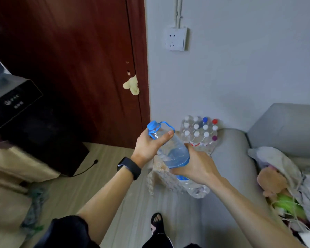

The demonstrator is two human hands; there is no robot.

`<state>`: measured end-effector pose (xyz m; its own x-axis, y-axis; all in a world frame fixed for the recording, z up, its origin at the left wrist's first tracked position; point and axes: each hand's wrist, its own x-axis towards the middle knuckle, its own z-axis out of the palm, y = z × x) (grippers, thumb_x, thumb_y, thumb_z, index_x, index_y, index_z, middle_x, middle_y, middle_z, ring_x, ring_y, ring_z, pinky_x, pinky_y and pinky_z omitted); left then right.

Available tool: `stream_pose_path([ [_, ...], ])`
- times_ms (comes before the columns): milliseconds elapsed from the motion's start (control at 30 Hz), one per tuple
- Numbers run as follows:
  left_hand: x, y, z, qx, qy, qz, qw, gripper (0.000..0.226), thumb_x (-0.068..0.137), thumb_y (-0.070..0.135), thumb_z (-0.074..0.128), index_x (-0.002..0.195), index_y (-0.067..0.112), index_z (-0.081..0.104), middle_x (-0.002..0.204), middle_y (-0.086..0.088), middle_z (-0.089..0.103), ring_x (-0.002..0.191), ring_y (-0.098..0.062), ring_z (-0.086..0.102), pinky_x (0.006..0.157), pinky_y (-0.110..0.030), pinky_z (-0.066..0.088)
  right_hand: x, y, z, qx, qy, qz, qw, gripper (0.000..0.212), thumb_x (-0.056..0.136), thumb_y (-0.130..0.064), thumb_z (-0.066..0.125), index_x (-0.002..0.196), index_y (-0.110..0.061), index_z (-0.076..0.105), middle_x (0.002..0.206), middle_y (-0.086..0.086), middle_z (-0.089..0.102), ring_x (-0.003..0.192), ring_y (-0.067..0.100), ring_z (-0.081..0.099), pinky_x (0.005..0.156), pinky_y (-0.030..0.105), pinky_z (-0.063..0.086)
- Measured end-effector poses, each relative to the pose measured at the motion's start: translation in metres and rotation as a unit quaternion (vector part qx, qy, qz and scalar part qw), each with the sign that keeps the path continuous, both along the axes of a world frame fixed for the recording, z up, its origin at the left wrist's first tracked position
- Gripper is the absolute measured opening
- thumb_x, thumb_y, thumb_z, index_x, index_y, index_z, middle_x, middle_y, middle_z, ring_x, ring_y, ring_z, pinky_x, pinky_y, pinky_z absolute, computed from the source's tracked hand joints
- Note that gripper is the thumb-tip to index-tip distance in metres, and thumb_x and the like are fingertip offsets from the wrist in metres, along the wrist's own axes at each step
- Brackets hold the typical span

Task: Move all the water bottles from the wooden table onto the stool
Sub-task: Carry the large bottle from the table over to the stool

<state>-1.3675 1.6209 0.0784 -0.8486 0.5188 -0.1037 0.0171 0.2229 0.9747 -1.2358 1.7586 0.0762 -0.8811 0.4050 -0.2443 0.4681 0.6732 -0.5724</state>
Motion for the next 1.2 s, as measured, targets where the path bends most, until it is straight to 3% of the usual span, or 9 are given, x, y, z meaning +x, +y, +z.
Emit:
stream_pose_path([
  [133, -0.060, 0.055, -0.014, -0.037, -0.019, -0.024, 0.999, 0.053, 0.069, 0.068, 0.077, 0.093, 0.021, 0.071, 0.083, 0.008, 0.074, 0.083, -0.011, 0.071, 0.083, -0.036, 0.058, -0.051, 0.050, -0.014, -0.028, -0.012, -0.004, 1.000, 0.064, 0.060, -0.057, 0.083, 0.107, -0.039, 0.043, 0.083, -0.023, 0.060, 0.071, -0.003, 0.054, 0.056, 0.018, 0.039],
  [233, -0.096, 0.091, -0.035, -0.062, -0.041, -0.015, 0.997, 0.059, 0.067, 0.070, 0.077, 0.099, 0.021, 0.071, 0.091, 0.009, 0.076, 0.088, -0.008, 0.072, 0.087, -0.036, 0.058, -0.092, 0.087, -0.034, -0.045, -0.028, 0.002, 0.999, 0.065, 0.062, -0.056, 0.083, 0.108, -0.036, 0.041, 0.081, -0.023, 0.060, 0.069, -0.006, 0.053, 0.055, 0.017, 0.038],
  [367, -0.131, 0.122, -0.065, -0.072, -0.074, 0.022, 0.994, 0.039, 0.077, 0.054, 0.080, 0.098, 0.022, 0.072, 0.093, 0.009, 0.077, 0.089, -0.008, 0.072, 0.088, -0.035, 0.058, -0.144, 0.129, -0.077, -0.072, -0.063, 0.029, 0.995, 0.066, 0.060, -0.060, 0.082, 0.108, -0.036, 0.044, 0.086, -0.019, 0.064, 0.078, 0.008, 0.060, 0.064, 0.026, 0.047],
  [533, -0.180, 0.159, -0.103, -0.139, -0.103, 0.060, 0.983, 0.034, 0.079, 0.049, 0.081, 0.099, 0.024, 0.069, 0.089, 0.013, 0.076, 0.082, 0.000, 0.070, 0.075, -0.021, 0.052, -0.201, 0.160, -0.137, -0.160, -0.085, 0.031, 0.983, 0.068, 0.057, -0.057, 0.085, 0.111, -0.037, 0.047, 0.095, -0.017, 0.066, 0.086, 0.002, 0.064, 0.076, 0.029, 0.054],
  [767, -0.225, 0.221, -0.174, -0.250, -0.025, 0.048, 0.967, 0.039, 0.082, 0.052, 0.075, 0.106, 0.034, 0.051, 0.096, 0.014, 0.065, 0.087, -0.010, 0.063, 0.073, -0.030, 0.049, -0.270, 0.190, -0.220, -0.251, -0.081, -0.014, 0.965, 0.068, 0.067, -0.033, 0.089, 0.119, -0.033, 0.046, 0.092, -0.021, 0.060, 0.088, 0.005, 0.062, 0.076, 0.025, 0.051],
  [867, -0.244, 0.239, -0.208, -0.281, -0.018, 0.028, 0.959, 0.039, 0.085, 0.055, 0.071, 0.107, 0.032, 0.048, 0.097, 0.013, 0.064, 0.089, -0.016, 0.065, 0.074, -0.034, 0.051, -0.285, 0.211, -0.244, -0.276, -0.089, -0.035, 0.956, 0.056, 0.074, -0.032, 0.084, 0.121, -0.032, 0.053, 0.104, -0.019, 0.063, 0.102, 0.007, 0.063, 0.083, 0.027, 0.052],
  [1000, -0.254, 0.250, -0.244, -0.297, 0.006, 0.022, 0.955, 0.043, 0.087, 0.056, 0.068, 0.114, 0.031, 0.046, 0.105, 0.010, 0.064, 0.083, -0.013, 0.059, 0.064, -0.028, 0.042, -0.287, 0.241, -0.273, -0.089, -0.081, -0.025, 0.992, 0.043, 0.092, -0.033, 0.064, 0.132, -0.019, 0.057, 0.129, -0.002, 0.058, 0.123, 0.018, 0.053, 0.097, 0.034, 0.046],
  [1100, -0.263, 0.256, -0.264, -0.278, 0.003, 0.033, 0.960, 0.049, 0.087, 0.054, 0.069, 0.124, 0.029, 0.048, 0.114, 0.008, 0.066, 0.091, -0.013, 0.062, 0.074, -0.033, 0.051, -0.284, 0.259, -0.292, 0.009, -0.021, -0.034, 0.999, 0.029, 0.092, -0.025, 0.062, 0.119, -0.017, 0.064, 0.124, 0.001, 0.059, 0.121, 0.023, 0.051, 0.090, 0.035, 0.050],
  [1200, -0.276, 0.269, -0.281, -0.259, 0.002, 0.040, 0.965, 0.051, 0.085, 0.055, 0.071, 0.124, 0.030, 0.049, 0.112, 0.010, 0.065, 0.094, -0.013, 0.064, 0.077, -0.034, 0.055, -0.289, 0.278, -0.315, 0.118, 0.051, -0.028, 0.991, 0.033, 0.089, -0.029, 0.065, 0.117, -0.010, 0.066, 0.122, 0.008, 0.061, 0.119, 0.030, 0.052, 0.093, 0.044, 0.050],
])
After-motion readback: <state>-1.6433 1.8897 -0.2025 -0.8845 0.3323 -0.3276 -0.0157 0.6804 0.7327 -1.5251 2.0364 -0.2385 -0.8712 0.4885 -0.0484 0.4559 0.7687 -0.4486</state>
